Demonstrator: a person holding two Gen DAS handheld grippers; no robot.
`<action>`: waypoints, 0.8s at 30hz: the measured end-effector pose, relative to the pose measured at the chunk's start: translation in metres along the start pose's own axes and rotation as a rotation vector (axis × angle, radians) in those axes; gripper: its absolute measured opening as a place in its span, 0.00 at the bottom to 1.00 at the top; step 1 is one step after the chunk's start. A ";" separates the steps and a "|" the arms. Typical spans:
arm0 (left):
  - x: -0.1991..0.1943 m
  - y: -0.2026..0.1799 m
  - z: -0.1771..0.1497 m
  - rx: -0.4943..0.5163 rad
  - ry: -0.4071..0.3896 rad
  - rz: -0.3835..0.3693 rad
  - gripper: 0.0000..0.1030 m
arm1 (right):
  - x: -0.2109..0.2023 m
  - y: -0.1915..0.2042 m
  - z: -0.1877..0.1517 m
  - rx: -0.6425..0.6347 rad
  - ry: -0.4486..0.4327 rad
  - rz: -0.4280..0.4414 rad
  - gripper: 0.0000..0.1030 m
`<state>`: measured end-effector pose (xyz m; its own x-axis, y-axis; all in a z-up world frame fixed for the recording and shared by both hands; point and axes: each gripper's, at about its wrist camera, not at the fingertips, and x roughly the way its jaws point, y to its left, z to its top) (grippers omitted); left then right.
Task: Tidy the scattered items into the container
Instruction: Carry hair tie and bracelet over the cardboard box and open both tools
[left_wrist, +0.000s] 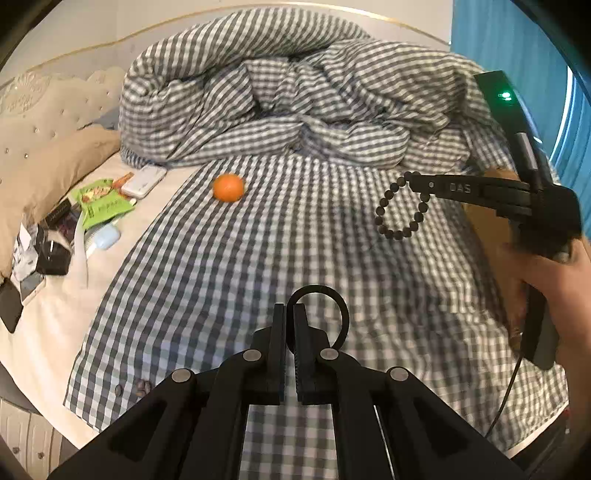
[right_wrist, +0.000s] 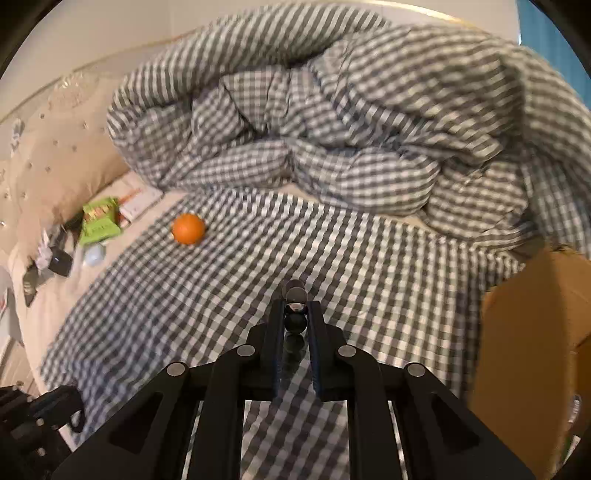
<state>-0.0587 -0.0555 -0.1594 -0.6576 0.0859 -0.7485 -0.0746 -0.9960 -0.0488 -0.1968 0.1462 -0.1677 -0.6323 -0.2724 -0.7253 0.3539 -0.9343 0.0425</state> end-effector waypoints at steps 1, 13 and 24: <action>-0.003 -0.004 0.002 0.006 -0.009 -0.002 0.03 | -0.009 -0.001 0.000 0.001 -0.014 -0.001 0.11; -0.052 -0.064 0.029 0.065 -0.120 -0.058 0.03 | -0.134 -0.029 0.000 0.028 -0.198 -0.024 0.11; -0.084 -0.143 0.053 0.147 -0.194 -0.159 0.03 | -0.228 -0.083 -0.019 0.068 -0.311 -0.138 0.11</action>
<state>-0.0325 0.0814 -0.0546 -0.7591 0.2582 -0.5976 -0.2873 -0.9566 -0.0484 -0.0690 0.2899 -0.0189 -0.8542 -0.1897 -0.4840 0.2102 -0.9776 0.0122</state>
